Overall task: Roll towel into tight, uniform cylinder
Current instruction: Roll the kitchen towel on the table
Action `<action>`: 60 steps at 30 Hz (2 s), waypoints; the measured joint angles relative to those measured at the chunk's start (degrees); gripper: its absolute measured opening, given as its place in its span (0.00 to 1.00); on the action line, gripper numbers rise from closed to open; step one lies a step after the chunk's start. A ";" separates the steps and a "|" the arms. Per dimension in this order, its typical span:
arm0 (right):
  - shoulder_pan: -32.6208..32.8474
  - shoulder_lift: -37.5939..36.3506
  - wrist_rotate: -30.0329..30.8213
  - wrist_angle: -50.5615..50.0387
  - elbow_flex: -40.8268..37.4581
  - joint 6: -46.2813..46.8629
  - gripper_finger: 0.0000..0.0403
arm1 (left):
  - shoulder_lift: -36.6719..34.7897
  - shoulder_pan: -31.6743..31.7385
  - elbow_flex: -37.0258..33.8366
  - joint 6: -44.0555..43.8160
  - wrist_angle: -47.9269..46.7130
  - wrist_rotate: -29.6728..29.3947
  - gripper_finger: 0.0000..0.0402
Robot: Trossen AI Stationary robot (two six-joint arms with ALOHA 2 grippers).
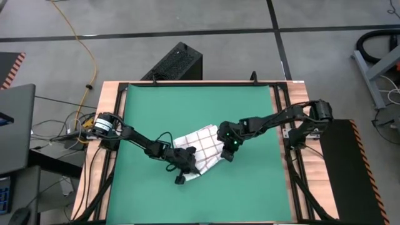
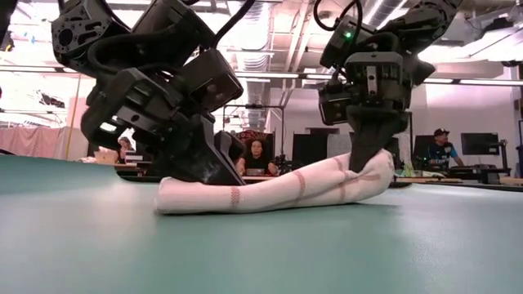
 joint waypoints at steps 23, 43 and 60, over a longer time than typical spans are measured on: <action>-0.35 -0.09 3.41 -0.13 -0.17 -0.80 0.09 | -13.55 -7.57 -0.31 8.11 -9.98 -28.04 0.00; -3.33 -0.24 -1.46 1.90 -0.01 -1.21 0.09 | -6.61 0.36 0.07 -2.77 -12.73 -6.25 0.00; -4.22 5.65 -2.36 7.74 1.00 -1.15 0.09 | -6.44 0.38 -0.13 -1.49 -11.00 3.93 0.00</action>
